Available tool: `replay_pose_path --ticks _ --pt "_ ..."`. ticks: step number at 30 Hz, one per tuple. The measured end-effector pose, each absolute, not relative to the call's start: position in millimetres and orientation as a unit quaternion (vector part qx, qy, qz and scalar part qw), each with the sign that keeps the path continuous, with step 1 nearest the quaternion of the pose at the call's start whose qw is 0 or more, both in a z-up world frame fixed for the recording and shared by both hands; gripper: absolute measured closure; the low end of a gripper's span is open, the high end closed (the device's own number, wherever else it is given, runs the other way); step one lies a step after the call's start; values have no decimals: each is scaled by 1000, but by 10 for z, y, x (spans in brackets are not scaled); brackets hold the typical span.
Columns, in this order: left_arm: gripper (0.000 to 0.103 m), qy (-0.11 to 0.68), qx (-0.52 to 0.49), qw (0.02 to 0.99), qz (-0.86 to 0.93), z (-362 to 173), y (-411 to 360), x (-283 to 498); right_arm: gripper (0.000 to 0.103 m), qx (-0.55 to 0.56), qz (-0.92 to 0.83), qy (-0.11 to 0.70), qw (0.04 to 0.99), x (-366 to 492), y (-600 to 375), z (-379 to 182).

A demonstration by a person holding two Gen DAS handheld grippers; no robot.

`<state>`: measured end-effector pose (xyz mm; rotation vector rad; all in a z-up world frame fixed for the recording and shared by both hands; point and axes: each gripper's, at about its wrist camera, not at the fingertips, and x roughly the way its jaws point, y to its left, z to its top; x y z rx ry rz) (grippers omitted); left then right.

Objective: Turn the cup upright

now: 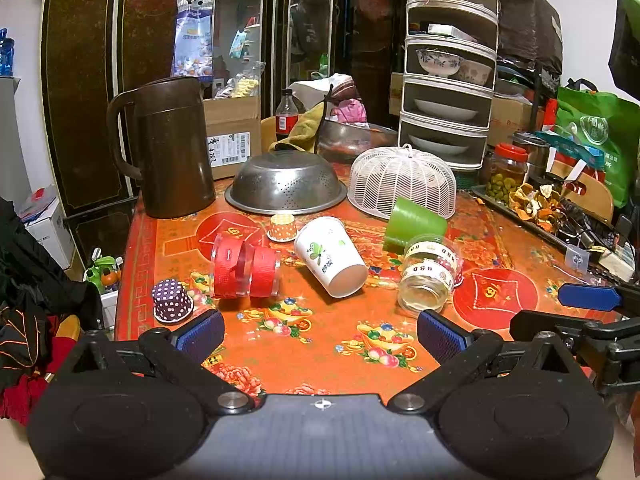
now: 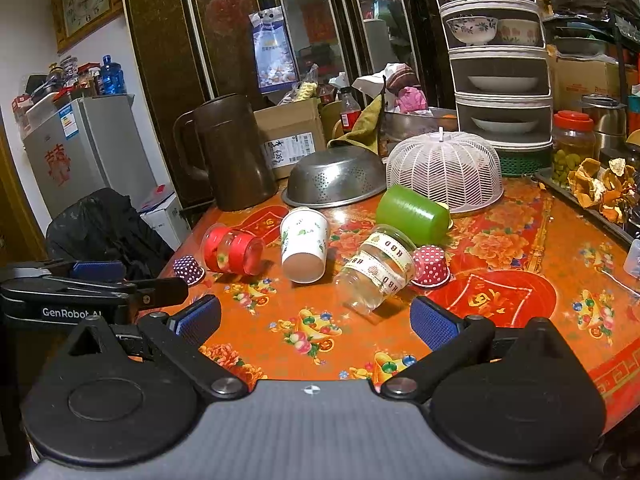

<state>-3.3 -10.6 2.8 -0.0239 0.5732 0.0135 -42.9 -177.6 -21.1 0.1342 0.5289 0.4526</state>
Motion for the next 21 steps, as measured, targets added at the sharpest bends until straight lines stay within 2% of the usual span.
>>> replay_pose_path --ticks 21 --pt "0 286 -14 958 3 -16 -88 14 1 66 221 265 936 -355 -1752 -233"
